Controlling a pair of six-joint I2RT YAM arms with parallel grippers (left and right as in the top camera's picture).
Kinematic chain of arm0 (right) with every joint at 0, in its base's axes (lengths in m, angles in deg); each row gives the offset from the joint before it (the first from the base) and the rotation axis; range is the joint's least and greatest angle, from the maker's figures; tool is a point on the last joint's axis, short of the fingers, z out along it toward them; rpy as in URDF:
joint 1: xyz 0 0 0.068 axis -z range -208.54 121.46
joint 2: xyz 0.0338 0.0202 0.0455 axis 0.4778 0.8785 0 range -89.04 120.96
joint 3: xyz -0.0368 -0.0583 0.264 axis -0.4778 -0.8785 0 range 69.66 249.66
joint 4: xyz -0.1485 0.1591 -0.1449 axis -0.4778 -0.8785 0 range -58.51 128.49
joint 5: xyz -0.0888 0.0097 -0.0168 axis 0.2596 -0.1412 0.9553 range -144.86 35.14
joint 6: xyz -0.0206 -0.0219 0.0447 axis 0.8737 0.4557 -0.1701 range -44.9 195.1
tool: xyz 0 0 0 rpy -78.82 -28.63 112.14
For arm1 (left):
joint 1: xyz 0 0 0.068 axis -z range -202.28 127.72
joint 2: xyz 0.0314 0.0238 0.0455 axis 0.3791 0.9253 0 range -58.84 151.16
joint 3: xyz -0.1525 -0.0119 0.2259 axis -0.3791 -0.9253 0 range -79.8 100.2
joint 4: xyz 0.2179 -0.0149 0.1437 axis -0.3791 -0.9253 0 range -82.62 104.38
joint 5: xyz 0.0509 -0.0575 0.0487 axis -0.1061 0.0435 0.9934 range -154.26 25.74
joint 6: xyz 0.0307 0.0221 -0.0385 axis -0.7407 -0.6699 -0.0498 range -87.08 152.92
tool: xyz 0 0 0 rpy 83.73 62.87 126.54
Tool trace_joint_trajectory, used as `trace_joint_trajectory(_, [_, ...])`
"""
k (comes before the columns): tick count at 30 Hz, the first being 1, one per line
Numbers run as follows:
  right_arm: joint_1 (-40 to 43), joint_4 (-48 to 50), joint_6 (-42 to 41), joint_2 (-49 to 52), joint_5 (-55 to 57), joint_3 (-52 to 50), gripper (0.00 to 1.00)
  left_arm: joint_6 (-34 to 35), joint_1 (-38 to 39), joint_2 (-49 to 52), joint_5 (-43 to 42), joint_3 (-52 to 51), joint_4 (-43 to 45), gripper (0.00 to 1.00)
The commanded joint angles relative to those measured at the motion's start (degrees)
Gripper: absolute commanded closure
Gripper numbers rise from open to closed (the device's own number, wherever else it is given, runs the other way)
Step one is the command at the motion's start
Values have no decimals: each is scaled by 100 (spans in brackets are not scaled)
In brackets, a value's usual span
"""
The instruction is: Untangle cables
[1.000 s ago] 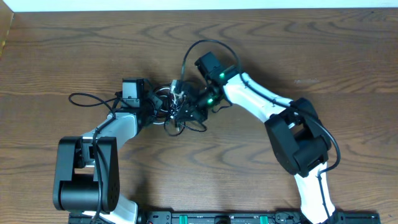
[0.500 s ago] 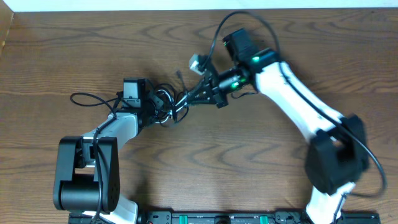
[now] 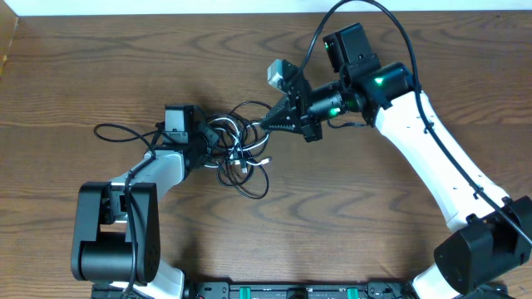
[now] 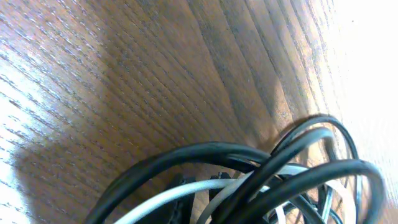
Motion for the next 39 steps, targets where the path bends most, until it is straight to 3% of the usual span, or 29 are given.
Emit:
trace_joint_trajectory(1, [7, -72, -415, 7, 999, -2, 94, -46, -33, 302, 254, -254, -232, 83])
trace_joint_trajectory(2, [-13, -103, -481, 7, 1123, -2, 85, -35, -33, 302, 254, -254, -232, 83])
trace_joint_trajectory(4, [-61, -184, -518, 7, 1392, -2, 77, -26, -33, 302, 254, -254, -232, 83])
trace_joint_trajectory(6, [-105, -256, -520, 11, 1589, -2, 71, -26, -33, 302, 254, -254, -229, 75])
trace_joint_trajectory(12, [-162, -304, -1410, 22, 2476, -4, 67, -341, -94, 55, -295, -173, -256, 49])
trace_joint_trajectory(15, [-164, -380, -1694, 24, 3053, -7, 51, -555, -111, -374, -319, -13, -638, 36])
trace_joint_trajectory(25, [-164, -330, -1716, 24, 3421, -247, 31, -986, -111, -1427, -319, 798, -2734, 36])
trace_joint_trajectory(27, [-164, -256, -1722, 24, 3617, -380, 16, -1263, -111, -1419, -317, 1110, -3357, 36])
trace_joint_trajectory(28, [-164, -210, -1779, 24, 3707, -450, 13, -1351, -111, -1416, -317, 1224, -3585, 36])
trace_joint_trajectory(34, [-157, 323, -2538, 24, 4319, -1027, 12, -1569, 101, -1399, -339, 1419, -4415, 36])
trace_joint_trajectory(39, [-157, 732, -2883, 24, 4538, -1537, 12, -1705, 450, -1303, -179, 1419, -4417, 36])
